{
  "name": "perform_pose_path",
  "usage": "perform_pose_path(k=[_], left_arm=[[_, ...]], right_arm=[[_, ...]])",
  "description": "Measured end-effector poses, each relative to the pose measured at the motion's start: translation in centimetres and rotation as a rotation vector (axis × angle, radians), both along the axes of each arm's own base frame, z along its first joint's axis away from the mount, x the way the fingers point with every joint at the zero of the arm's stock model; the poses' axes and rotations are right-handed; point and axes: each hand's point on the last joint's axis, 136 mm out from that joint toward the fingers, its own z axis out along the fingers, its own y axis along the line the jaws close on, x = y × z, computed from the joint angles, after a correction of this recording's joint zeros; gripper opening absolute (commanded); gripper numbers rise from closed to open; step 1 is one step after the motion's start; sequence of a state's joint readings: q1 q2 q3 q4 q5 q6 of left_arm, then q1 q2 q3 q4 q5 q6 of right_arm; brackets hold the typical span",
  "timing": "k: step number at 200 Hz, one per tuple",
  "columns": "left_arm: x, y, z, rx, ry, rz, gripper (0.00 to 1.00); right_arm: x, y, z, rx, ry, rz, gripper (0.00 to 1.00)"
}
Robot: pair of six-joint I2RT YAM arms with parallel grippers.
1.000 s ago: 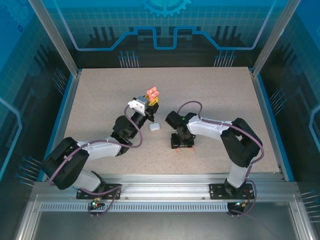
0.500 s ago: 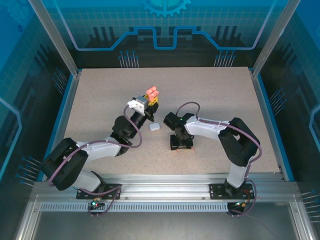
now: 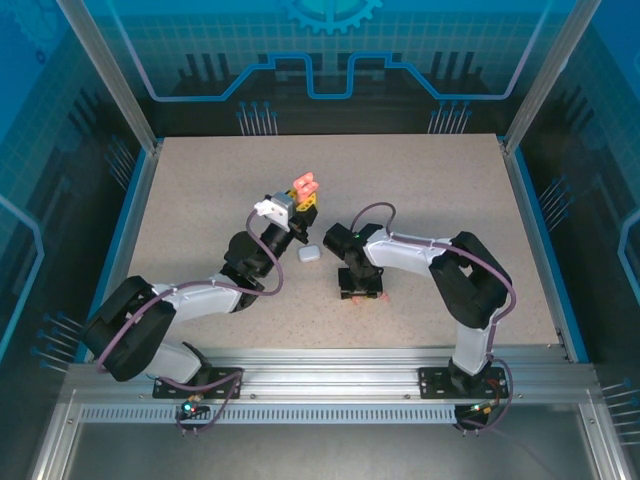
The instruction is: Insert the wireless bluetooth earbuds into the charging case
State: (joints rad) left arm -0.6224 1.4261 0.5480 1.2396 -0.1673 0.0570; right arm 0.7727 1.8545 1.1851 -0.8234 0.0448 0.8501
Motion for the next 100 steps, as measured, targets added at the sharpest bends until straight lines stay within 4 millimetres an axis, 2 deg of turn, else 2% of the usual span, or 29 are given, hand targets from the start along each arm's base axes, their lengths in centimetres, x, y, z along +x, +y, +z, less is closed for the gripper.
perform_pose_path(k=[28,61,100], left_arm=[[-0.02,0.0,-0.02,-0.002,0.002,-0.002,0.0],[-0.06,-0.06,0.0,-0.002,0.001,-0.005,0.0],[-0.08,-0.09,0.0,-0.002,0.001,-0.008,0.0]], right_arm=[[0.0,0.0,-0.02,-0.001,0.001,0.0,0.35],[0.0,0.01,-0.02,0.0,0.001,0.0,0.38],[-0.03,0.06,-0.02,0.002,0.003,0.0,0.34]])
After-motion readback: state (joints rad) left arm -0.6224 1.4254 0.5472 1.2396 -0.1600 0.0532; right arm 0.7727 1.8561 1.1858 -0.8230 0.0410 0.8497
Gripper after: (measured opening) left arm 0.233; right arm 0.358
